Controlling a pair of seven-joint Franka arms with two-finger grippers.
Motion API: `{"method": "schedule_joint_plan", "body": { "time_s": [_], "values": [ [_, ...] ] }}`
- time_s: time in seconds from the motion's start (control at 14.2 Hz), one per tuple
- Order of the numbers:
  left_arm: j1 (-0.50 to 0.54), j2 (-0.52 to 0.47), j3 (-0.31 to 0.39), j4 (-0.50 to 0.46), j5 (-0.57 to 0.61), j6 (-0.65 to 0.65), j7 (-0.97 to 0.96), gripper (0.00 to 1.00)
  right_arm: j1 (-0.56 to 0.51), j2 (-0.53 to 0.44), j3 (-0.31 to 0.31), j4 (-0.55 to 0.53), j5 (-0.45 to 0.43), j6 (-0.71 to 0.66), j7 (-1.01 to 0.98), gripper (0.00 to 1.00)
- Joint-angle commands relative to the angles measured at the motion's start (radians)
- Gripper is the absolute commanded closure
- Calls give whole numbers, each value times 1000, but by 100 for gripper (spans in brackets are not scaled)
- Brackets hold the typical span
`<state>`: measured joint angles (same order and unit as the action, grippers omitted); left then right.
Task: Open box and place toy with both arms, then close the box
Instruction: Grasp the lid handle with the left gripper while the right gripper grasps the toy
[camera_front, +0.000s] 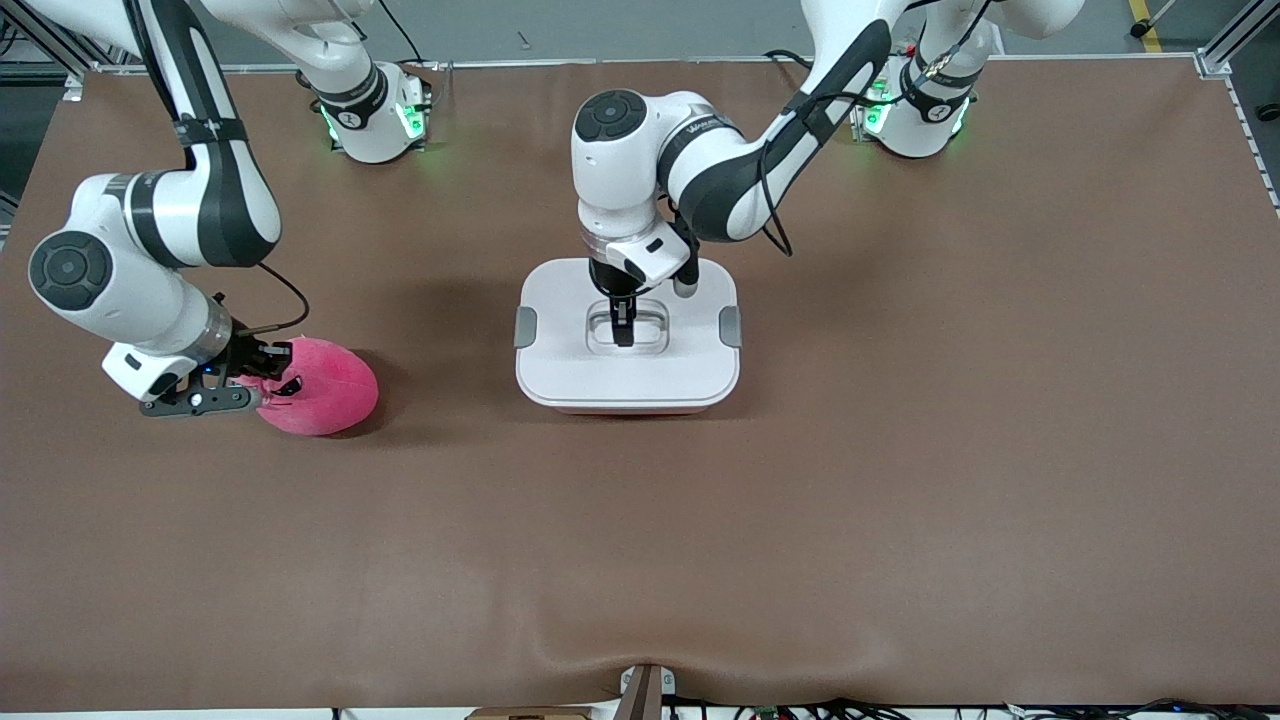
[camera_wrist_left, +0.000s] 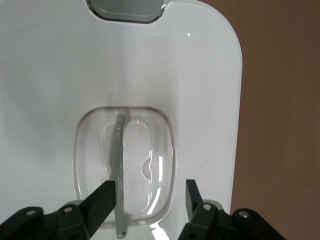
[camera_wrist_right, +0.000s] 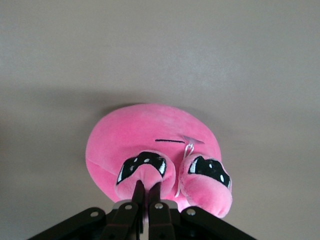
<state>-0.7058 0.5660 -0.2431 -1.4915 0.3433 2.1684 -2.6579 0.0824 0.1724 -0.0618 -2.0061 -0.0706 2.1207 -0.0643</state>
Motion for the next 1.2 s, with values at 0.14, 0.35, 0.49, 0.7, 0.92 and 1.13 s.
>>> {"method": "schedule_joint_plan", "body": {
  "time_s": [0.14,0.35,0.49,0.7,0.92,1.13],
  "values": [
    [-7,8,-5,14,-1,-2,-20,34,-10,-10,5,78,-18,-117,-57,100],
    [-6,-6,-7,14,-4,-18,-19,34,-13,-11,4,101,-3,-140,-280,100],
    [-7,-3,-7,11,-4,-18,-19,34,-13,-14,2,109,8,-162,-301,100],
    [-6,9,-7,8,-4,-18,-19,34,-9,-20,4,165,11,-249,-301,100],
    [-3,9,-7,7,-6,-18,-17,45,0,-24,8,208,12,-315,-347,100],
    [-1,21,-7,10,-6,-18,-19,54,29,-47,10,211,12,-318,-379,100]
  ]
}}
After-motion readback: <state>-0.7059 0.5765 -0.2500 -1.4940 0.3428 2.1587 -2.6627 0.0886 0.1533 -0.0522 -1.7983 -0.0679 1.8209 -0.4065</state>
